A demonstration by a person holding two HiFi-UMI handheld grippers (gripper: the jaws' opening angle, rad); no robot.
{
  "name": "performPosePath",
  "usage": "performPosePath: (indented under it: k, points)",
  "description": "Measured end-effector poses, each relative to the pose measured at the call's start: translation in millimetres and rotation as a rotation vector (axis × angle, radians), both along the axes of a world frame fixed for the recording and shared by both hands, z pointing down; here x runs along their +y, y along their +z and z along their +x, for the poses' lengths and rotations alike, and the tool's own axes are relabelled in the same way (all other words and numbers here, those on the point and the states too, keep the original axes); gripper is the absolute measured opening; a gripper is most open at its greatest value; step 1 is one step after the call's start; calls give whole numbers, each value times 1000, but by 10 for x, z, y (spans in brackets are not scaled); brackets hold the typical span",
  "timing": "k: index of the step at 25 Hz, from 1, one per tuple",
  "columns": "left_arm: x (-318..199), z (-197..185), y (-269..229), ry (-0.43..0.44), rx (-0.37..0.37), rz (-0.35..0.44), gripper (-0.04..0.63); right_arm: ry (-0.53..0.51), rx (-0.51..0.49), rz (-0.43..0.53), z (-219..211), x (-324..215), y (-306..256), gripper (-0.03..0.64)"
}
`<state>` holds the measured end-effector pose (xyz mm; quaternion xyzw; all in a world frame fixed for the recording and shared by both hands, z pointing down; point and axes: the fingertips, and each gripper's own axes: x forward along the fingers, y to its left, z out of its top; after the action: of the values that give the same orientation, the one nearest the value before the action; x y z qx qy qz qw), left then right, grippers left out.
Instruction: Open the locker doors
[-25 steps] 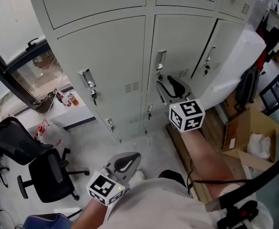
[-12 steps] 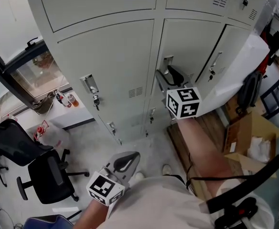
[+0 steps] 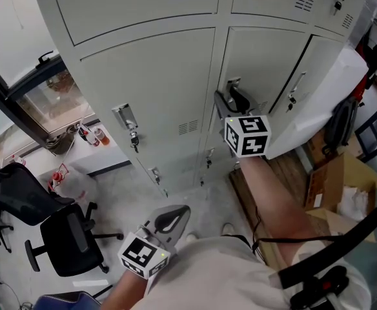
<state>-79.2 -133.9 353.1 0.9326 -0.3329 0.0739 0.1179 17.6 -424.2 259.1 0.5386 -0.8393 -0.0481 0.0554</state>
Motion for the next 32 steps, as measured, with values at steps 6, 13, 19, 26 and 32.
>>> performPosePath:
  k: [6, 13, 19, 26, 32]
  points:
    - [-2, -65, 28, -7, 8, -11, 11, -9, -23, -4, 28, 38, 13, 107]
    - [18, -3, 52, 37, 18, -17, 11, -64, -52, -24, 132, 248, 19, 104]
    - [62, 197, 66, 96, 25, -16, 10, -140, -83, -31, 302, 523, 28, 104]
    - [124, 543, 36, 139, 14, -5, 9, -232, -95, -54, 590, 849, 44, 104]
    - [125, 1019, -8, 164, 13, -11, 10, -296, -79, -63, 875, 1088, 44, 104]
